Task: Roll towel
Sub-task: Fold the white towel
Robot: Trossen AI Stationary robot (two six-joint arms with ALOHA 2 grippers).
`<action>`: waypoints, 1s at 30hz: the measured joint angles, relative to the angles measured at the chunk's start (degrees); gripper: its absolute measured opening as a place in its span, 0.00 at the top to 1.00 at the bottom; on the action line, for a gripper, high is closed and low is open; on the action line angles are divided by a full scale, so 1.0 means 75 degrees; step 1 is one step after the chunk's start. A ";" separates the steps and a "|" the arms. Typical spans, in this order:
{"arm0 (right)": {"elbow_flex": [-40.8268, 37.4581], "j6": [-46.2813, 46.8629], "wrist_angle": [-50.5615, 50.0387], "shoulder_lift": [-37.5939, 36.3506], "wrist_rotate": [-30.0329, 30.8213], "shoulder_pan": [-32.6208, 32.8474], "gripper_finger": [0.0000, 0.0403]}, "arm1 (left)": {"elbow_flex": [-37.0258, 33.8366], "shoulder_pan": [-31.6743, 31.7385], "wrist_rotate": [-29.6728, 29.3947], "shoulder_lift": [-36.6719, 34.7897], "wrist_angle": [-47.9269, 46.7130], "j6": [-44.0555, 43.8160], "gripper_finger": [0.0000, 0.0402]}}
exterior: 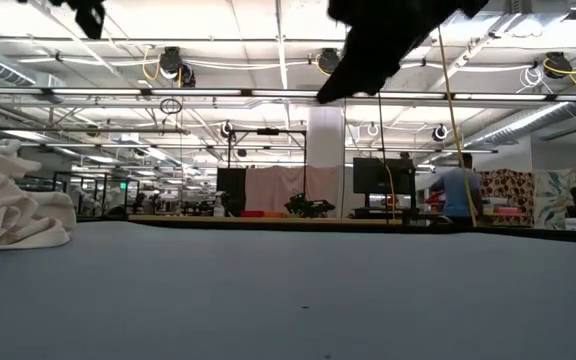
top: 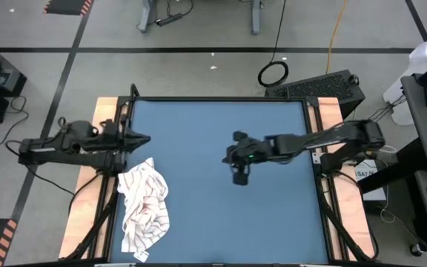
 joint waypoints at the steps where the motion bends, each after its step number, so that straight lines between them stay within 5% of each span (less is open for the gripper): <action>1: 0.0000 0.0054 0.0185 0.0221 -0.0021 0.0000 1.00 | 0.0244 -0.0006 0.0000 0.0341 -0.0281 -0.0042 0.93; 11: -0.0003 0.1028 0.1330 0.2083 0.0015 0.0034 1.00 | 0.1012 -0.0044 0.0000 0.2891 -0.3425 -0.1807 0.93; 21: -0.0006 0.0623 0.1755 0.2450 0.0024 0.0097 1.00 | 0.1010 -0.0044 0.0199 0.4399 -0.4876 -0.3224 0.93; 30: -0.0006 0.0415 0.1824 0.2450 0.0013 0.0285 1.00 | 0.1010 -0.0044 0.0661 0.4865 -0.6090 -0.4210 0.63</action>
